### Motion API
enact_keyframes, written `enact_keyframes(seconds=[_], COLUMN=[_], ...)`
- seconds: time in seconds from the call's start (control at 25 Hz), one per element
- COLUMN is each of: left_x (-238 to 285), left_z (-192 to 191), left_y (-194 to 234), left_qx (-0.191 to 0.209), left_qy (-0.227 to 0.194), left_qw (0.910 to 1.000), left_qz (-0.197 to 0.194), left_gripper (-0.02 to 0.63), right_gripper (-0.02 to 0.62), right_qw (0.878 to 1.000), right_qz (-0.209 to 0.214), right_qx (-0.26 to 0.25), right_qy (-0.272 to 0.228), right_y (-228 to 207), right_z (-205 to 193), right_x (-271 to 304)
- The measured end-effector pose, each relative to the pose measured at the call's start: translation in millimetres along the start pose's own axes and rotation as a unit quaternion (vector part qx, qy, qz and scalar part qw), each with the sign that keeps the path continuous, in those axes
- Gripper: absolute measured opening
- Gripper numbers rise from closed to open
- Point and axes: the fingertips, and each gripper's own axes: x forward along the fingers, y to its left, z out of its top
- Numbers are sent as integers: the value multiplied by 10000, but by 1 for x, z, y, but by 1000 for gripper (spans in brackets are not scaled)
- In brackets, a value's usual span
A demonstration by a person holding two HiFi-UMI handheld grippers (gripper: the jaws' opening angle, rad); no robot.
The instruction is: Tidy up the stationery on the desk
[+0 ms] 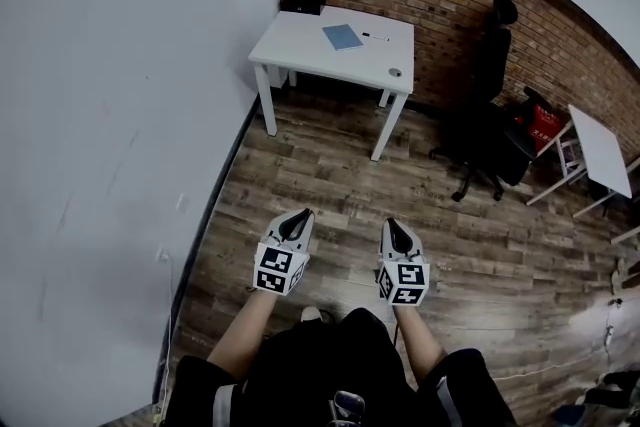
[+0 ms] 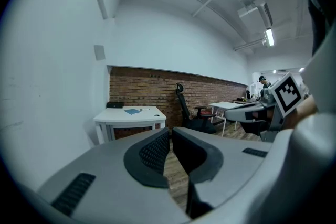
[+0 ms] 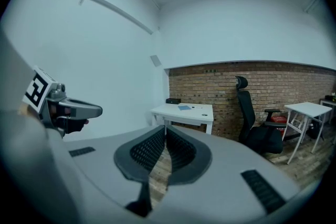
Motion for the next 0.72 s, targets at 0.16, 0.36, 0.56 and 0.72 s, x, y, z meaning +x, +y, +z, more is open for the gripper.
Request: enact_keyframes(seconds=[0.16, 0.36, 0.56, 0.72], left_x=[0, 10, 19, 31], left_z=[-3, -1, -4, -4], left_y=[17, 30, 39, 47], left_qx=[-83, -110, -132, -122], left_qy=[-18, -16, 23, 59], left_qw=[10000, 9999, 9999, 9999], left_qz=[-25, -52, -23, -16], left_gripper=[31, 31, 31, 31], right_gripper=[23, 25, 25, 25], right_qw=[10000, 10000, 9999, 9998], right_qz=[-20, 37, 44, 65], right_qx=[-45, 9, 8, 87], right_qy=[39, 65, 148, 192], right_y=[15, 21, 19, 15], right_z=[3, 6, 3, 0], right_x=[12, 25, 39, 56])
